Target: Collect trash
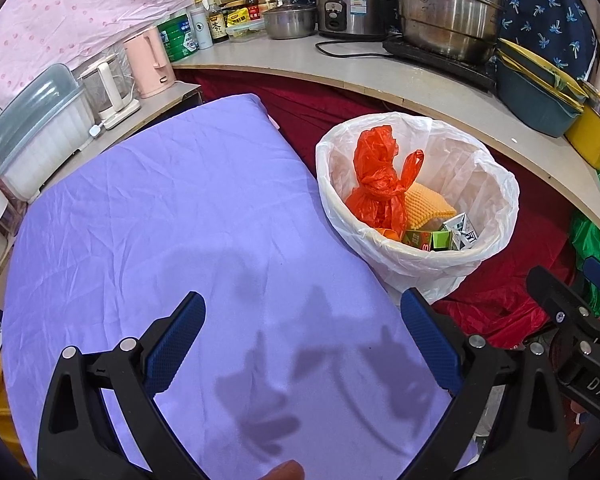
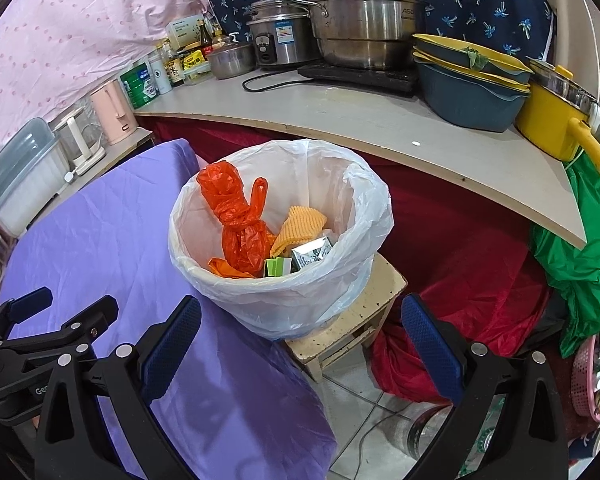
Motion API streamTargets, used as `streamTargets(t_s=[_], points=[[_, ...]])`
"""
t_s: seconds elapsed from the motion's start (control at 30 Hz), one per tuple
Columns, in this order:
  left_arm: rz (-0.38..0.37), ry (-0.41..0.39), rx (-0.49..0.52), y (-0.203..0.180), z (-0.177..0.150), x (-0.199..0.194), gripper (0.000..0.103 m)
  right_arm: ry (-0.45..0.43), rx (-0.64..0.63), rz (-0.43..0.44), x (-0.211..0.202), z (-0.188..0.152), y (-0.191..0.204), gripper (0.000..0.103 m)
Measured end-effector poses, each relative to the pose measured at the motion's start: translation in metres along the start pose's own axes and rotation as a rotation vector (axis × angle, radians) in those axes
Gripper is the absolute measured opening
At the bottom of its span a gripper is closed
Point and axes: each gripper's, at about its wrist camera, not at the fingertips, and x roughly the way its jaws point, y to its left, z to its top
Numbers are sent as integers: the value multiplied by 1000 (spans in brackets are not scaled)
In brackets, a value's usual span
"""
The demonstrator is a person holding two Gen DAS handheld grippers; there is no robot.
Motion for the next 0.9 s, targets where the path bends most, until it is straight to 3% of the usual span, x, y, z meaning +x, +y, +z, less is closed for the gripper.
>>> streamTargets(t_s=[0.9], points=[[7, -33, 18, -4, 6, -11, 94, -21, -14, 4, -8, 4, 1, 97]])
